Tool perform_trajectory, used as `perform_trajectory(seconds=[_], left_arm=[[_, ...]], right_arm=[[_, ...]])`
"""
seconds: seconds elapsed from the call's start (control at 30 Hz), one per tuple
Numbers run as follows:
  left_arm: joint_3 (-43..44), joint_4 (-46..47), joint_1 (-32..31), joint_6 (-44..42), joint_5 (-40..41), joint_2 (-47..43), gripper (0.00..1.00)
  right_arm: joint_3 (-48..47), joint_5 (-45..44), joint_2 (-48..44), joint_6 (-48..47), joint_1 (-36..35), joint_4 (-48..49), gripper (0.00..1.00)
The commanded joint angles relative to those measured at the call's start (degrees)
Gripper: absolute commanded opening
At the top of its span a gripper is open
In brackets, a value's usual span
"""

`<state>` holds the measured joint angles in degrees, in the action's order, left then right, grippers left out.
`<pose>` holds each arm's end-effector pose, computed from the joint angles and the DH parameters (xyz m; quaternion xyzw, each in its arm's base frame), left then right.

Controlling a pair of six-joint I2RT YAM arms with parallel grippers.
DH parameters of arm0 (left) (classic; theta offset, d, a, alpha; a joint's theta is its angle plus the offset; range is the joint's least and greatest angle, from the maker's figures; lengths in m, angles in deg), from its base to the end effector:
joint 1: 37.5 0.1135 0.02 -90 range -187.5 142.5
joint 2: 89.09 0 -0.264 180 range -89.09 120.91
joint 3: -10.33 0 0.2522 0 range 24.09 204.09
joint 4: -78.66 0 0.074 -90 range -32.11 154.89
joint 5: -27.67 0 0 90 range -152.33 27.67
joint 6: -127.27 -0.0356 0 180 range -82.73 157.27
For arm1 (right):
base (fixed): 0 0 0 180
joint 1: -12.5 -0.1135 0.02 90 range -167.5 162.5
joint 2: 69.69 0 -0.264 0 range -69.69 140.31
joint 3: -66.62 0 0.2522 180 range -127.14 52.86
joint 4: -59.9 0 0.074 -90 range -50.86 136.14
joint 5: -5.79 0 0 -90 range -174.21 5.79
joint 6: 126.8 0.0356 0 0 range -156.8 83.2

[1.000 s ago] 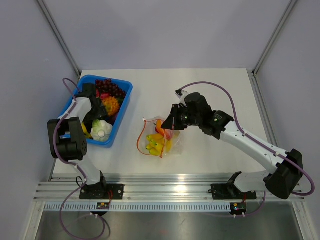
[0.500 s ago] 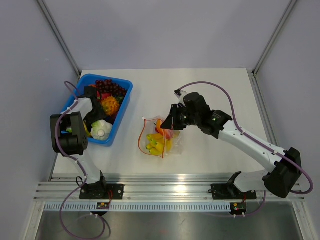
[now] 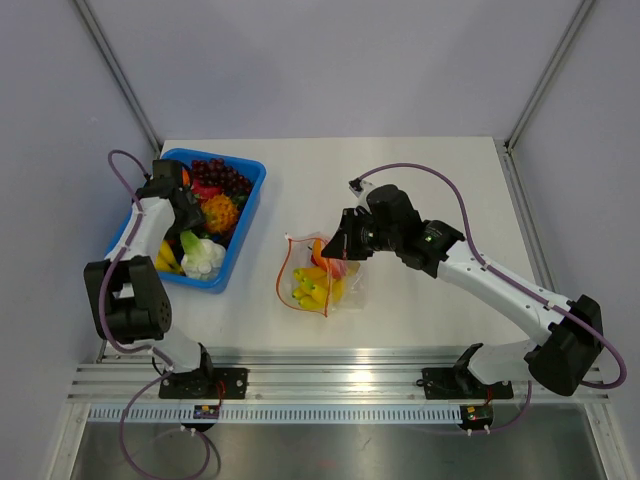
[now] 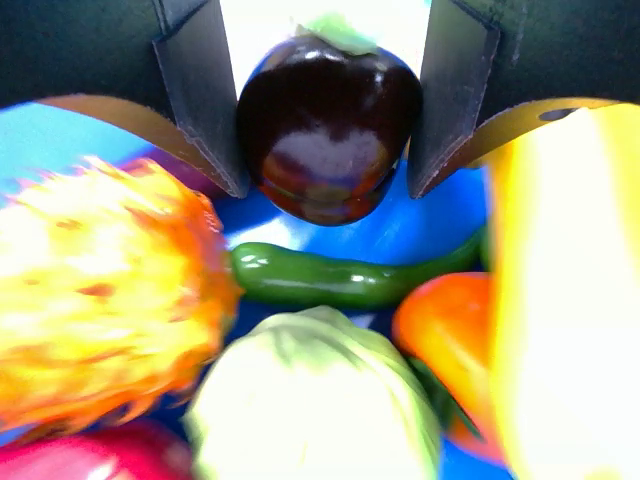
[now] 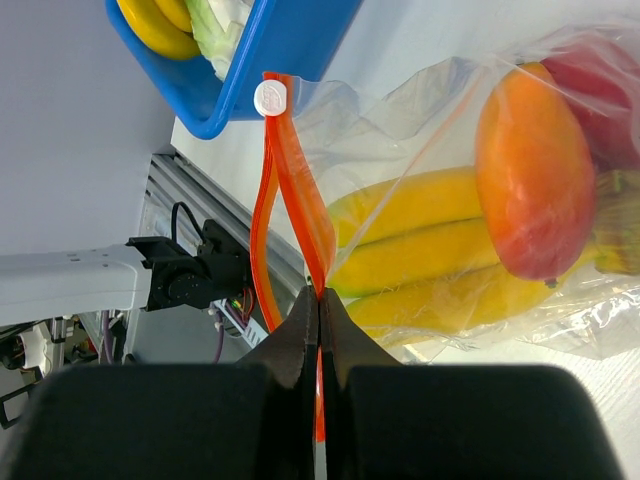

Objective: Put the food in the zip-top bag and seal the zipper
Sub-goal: Pick up the fake fruit from the bin.

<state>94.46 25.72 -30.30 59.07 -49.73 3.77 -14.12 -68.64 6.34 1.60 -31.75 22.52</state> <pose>0.3304 0.0496 0.2432 -0.2673 0.9263 0.0746 0.2548 0.2073 0.2153 0.3319 -0.1093 0.8649 0.4031 0.2784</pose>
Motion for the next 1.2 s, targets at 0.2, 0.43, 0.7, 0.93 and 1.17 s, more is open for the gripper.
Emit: perform_trajectory(seconds=[0.2,0.43,0.7,0.93,1.17], left_arm=[[6.3,-4.3,-0.2,-2.9,-0.9,-7.3,0.12],[7.8,-5.4,-0.2,-3.7,-7.1,-11.1,0.11],[9.3,-6.1,-2.2,-6.8,-19.2,-19.2,0.11],[6.4,-7.9,-9.6,-6.1,-25.4,-25.4,0.06],[2.3,-7.1,-12.7,-2.8,-33.4,-32.6,0.06]], right_arm=[[-0.8,-0.4,-1.9,0.3,-0.4,2.0,0.00],[-0.5,-0.4,-1.9,0.5,-0.4,2.2,0.00],[-4.1,0.9,3.1,0.8,-0.4,3.7,0.00],[-11.1,-1.8,10.3,0.4,-0.3,3.6,0.00],[-20.6,-2.1,17.9,0.7,-0.3,2.1,0.00]])
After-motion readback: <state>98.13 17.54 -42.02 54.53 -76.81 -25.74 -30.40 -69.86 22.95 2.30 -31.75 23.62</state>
